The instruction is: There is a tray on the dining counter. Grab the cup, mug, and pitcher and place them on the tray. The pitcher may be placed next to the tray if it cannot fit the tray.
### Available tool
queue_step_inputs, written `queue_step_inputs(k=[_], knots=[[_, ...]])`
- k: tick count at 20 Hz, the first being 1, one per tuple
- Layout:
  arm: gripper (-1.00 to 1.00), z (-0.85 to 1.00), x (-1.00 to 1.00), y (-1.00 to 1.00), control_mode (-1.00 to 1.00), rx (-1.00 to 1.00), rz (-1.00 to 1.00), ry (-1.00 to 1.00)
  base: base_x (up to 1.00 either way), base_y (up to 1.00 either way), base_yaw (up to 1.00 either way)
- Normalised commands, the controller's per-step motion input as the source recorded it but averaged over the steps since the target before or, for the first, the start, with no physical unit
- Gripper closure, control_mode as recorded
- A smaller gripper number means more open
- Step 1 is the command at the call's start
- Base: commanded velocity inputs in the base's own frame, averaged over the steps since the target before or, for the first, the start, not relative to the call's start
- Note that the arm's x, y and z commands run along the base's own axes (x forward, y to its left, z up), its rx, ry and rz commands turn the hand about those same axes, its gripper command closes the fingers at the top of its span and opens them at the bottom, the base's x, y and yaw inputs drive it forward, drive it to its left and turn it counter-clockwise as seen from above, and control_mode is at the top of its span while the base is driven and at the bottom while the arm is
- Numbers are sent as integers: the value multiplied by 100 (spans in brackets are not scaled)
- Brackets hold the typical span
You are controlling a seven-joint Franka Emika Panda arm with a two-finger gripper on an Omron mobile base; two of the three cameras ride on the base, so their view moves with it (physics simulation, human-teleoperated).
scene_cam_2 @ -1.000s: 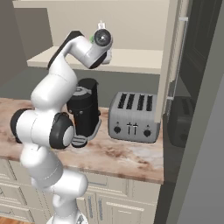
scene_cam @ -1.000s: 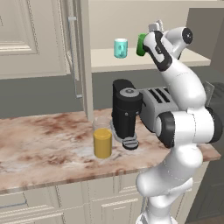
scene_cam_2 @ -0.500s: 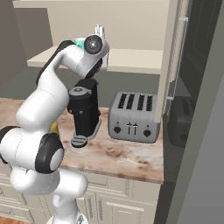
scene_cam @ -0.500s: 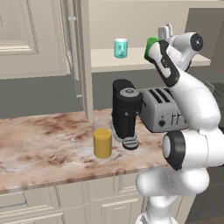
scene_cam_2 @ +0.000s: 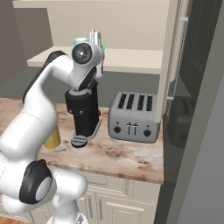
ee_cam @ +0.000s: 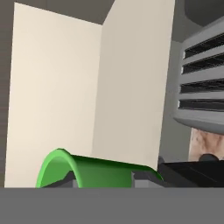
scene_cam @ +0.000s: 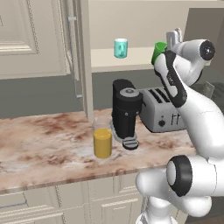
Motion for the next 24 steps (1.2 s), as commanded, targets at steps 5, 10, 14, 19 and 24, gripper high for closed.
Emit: queue_step_inputs(k=[5, 10, 14, 19, 24], knots=[[100, 0, -68, -1, -100, -1, 2, 10, 0, 0, 0], [100, -3, -64, 0, -100, -1, 7, 23, 0, 0, 0], [100, -4, -63, 0, -100, 0, 3, 25, 0, 0, 0], [100, -12, -61, 2, -100, 0, 0, 17, 0, 0, 0], [100, -21, -66, 6, -100, 0, 0, 7, 0, 0, 0]])
